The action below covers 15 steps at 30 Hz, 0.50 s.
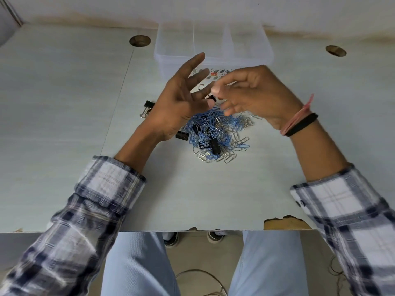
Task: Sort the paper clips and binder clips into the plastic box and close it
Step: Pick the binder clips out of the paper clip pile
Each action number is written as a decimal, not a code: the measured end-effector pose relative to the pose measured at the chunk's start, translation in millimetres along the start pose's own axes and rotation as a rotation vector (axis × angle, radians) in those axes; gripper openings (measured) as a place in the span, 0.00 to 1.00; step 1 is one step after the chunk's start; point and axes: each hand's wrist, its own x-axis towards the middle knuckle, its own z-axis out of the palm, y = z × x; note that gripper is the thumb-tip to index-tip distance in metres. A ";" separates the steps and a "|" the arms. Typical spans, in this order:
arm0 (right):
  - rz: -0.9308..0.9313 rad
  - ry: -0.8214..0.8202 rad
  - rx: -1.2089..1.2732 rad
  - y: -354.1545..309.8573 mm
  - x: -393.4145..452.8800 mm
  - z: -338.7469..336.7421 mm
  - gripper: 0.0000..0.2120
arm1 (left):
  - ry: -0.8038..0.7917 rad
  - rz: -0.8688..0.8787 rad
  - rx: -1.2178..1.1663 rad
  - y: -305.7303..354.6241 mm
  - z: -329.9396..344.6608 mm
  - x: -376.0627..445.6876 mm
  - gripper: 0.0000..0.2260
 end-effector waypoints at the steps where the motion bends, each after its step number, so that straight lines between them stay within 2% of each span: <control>1: -0.026 0.016 -0.005 3.1 3.3 6.8 0.12 | -0.012 0.011 0.014 -0.5 0.5 -0.1 0.43; 5: -0.060 0.052 0.045 13.6 13.9 13.3 0.09 | -0.022 0.033 0.002 -4.2 -1.1 -0.6 0.48; 11: 0.025 -0.063 0.177 19.6 17.0 6.4 0.12 | 0.036 0.123 0.179 -9.6 3.0 1.5 0.47; 15: 0.076 -0.079 0.233 27.6 22.2 1.8 0.08 | 0.074 0.136 0.174 -9.3 2.4 0.8 0.50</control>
